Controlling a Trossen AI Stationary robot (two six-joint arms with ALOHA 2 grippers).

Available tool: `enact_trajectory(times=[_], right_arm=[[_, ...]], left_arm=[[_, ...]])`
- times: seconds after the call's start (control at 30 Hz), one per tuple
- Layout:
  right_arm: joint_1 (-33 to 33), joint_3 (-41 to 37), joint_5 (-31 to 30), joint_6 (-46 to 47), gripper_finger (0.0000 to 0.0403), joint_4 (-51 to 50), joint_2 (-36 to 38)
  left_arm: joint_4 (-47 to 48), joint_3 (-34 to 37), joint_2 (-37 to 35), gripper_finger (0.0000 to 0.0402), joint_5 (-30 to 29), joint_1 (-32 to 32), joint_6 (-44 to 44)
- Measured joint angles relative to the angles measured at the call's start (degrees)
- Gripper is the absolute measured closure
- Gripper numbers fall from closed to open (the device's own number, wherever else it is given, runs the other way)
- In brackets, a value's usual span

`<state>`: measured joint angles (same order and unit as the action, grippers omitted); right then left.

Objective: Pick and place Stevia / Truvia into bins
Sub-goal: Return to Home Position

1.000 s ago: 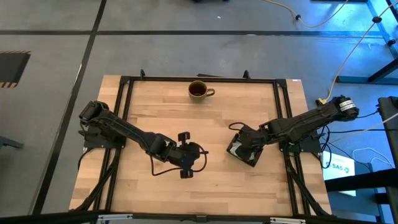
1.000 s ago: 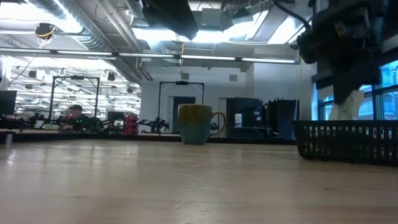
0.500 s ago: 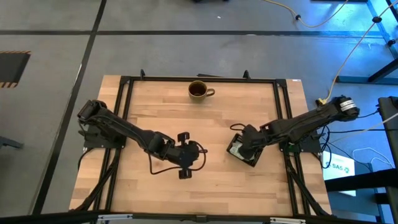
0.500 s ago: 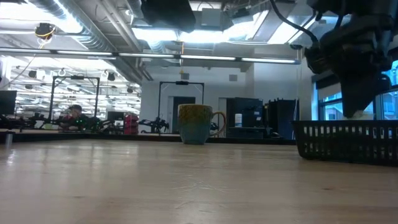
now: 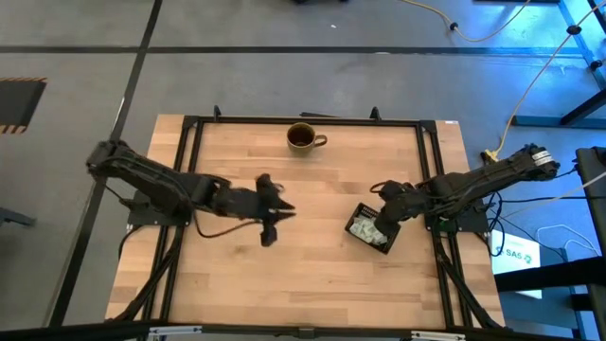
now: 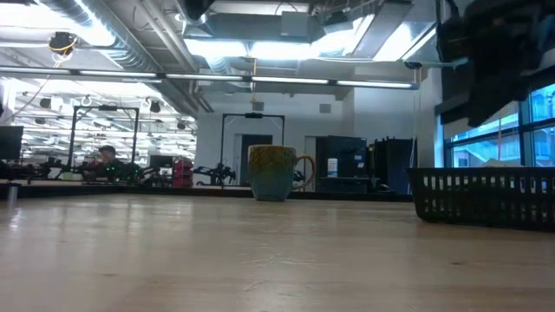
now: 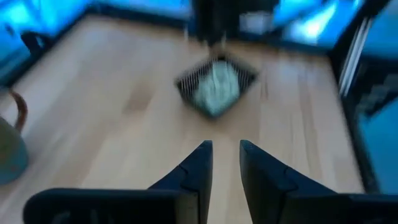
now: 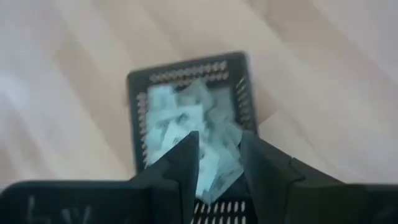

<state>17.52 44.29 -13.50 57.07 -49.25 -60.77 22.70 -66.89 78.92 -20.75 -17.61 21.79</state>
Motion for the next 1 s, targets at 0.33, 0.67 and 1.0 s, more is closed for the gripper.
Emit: enact_trajectory(times=[0.33,0.67,1.0], right_arm=[[3.3,-0.4,-11.3,-4.9,0.0280,2.4,11.5],[3.7,-8.2,-15.6,-15.5,0.0280,15.5,33.4],[3.7,-21.2,-15.5,-18.6,0.0280,22.3,51.7]], left_arm=[[-29.9,30.9,-23.5,0.0336,-1.6,2.1,4.0],[-36.6,48.8,-44.2,0.0338,-6.7,2.9,3.1],[-35.9,57.3,-59.4,0.0339,-9.7,6.3,-1.9]])
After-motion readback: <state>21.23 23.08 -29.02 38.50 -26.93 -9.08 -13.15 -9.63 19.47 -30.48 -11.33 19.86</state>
